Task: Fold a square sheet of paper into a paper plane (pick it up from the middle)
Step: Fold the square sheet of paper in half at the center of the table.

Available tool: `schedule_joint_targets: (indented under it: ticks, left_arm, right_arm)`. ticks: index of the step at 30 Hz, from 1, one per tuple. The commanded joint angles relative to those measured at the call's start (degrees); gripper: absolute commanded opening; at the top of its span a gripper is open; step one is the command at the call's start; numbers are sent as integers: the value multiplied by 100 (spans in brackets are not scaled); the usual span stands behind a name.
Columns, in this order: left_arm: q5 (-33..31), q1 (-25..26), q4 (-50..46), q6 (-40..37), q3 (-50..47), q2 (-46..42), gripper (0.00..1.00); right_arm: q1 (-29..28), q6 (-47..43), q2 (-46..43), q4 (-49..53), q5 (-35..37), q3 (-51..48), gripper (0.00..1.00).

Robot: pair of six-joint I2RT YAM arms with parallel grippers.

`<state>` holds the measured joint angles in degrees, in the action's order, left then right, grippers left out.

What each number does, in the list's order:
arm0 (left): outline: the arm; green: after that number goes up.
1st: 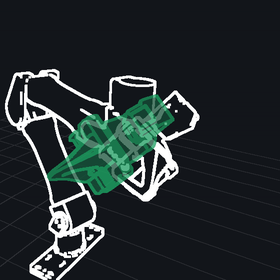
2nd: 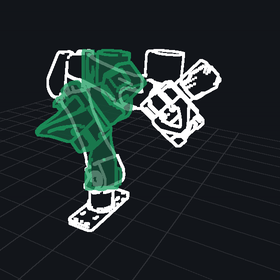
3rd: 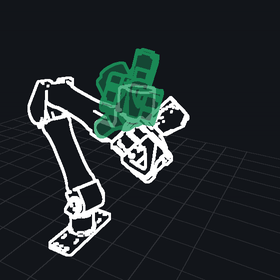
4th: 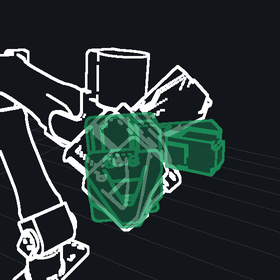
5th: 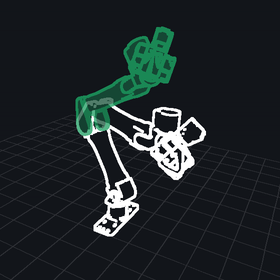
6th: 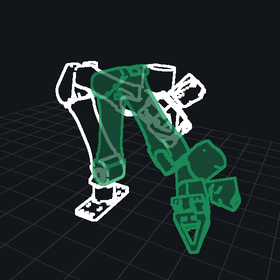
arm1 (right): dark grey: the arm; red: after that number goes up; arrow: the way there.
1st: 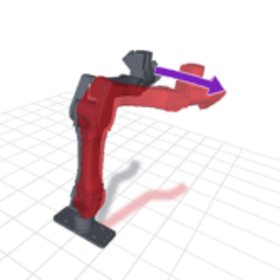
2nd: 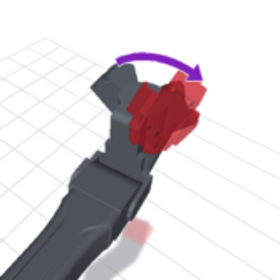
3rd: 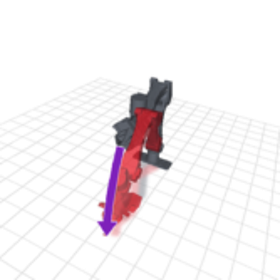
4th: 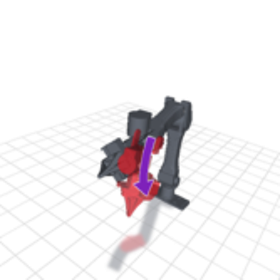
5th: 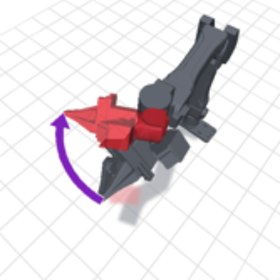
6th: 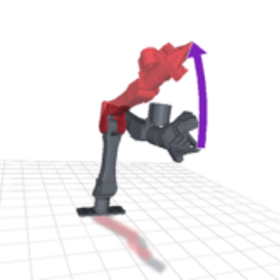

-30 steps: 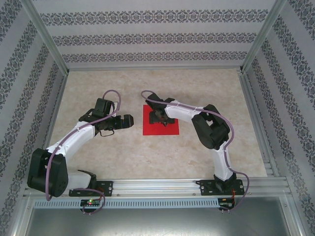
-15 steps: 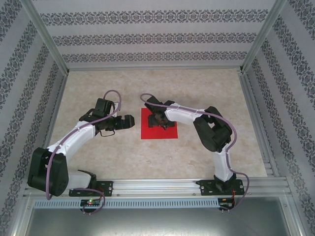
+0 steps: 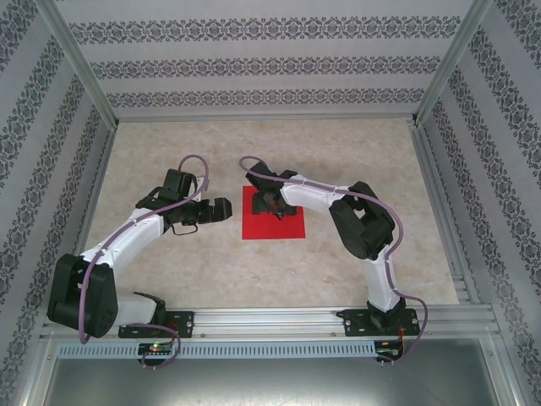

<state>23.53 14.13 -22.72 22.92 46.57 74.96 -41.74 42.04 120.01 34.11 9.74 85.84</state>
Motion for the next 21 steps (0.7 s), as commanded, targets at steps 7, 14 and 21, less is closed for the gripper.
schedule_joint_targets:
  ticks: [7, 14, 21]
  left_arm:
    - [73, -63, 88, -24, -24, -12, 100]
    - [124, -60, 110, -29, 4, 41, 100]
    - [136, -65, 144, -35, -42, 111, 100]
  right_arm:
    - [21, 0, 506, 439, 157, 354, 85]
    - [-54, -53, 853, 609, 176, 452, 82]
    - [-77, -4, 827, 382, 188, 230, 79]
